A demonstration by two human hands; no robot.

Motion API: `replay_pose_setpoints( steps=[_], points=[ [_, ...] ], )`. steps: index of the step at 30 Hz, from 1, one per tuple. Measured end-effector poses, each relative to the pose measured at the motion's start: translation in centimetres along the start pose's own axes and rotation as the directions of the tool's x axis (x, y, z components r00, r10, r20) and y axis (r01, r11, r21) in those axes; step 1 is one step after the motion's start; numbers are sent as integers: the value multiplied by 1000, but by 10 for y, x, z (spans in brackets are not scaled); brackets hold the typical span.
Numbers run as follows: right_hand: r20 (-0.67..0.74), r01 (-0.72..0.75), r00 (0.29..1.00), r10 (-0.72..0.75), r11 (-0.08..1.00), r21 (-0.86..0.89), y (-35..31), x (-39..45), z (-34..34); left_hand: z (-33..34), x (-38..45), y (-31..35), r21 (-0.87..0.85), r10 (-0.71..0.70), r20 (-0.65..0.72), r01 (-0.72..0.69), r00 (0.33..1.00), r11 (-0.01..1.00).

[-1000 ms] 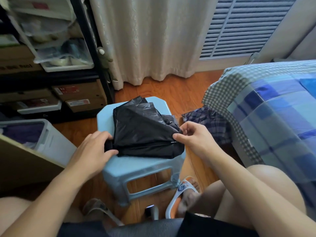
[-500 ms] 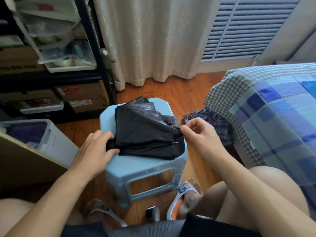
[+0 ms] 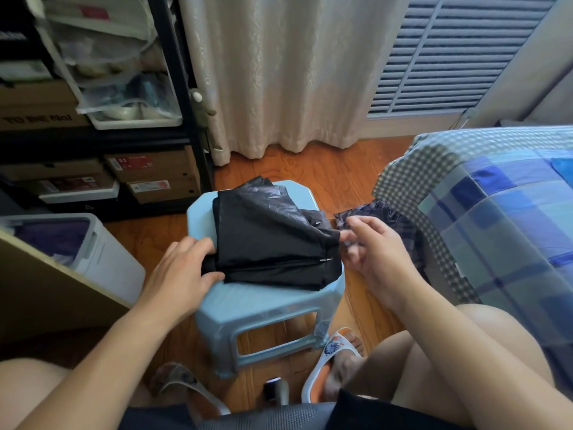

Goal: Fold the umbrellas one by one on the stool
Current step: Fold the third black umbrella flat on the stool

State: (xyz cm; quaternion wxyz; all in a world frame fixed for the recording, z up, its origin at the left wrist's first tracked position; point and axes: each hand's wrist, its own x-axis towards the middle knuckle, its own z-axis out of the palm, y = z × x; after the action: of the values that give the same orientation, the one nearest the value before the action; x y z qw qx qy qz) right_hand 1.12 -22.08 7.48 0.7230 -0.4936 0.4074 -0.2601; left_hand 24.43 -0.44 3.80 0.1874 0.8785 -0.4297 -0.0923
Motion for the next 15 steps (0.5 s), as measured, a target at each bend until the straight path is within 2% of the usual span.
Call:
replay_pose_setpoints(
  steps=[2, 6, 15],
  points=[
    [-34, 12, 999, -19, 983, -186, 0, 0, 5, -1, 0, -1, -8, 15, -3, -15, 1000, 1000],
    [-89, 118, 983, -160, 925, -361, -1, 2, 8, -1, 0, 0, -3, 14, -1, -14, 1000, 1000],
    [-3, 212, 972, -236, 880, -425, -3, 2, 10, -1, 0, -1, -12, 10, 11, -9, 1000, 1000]
  ],
)
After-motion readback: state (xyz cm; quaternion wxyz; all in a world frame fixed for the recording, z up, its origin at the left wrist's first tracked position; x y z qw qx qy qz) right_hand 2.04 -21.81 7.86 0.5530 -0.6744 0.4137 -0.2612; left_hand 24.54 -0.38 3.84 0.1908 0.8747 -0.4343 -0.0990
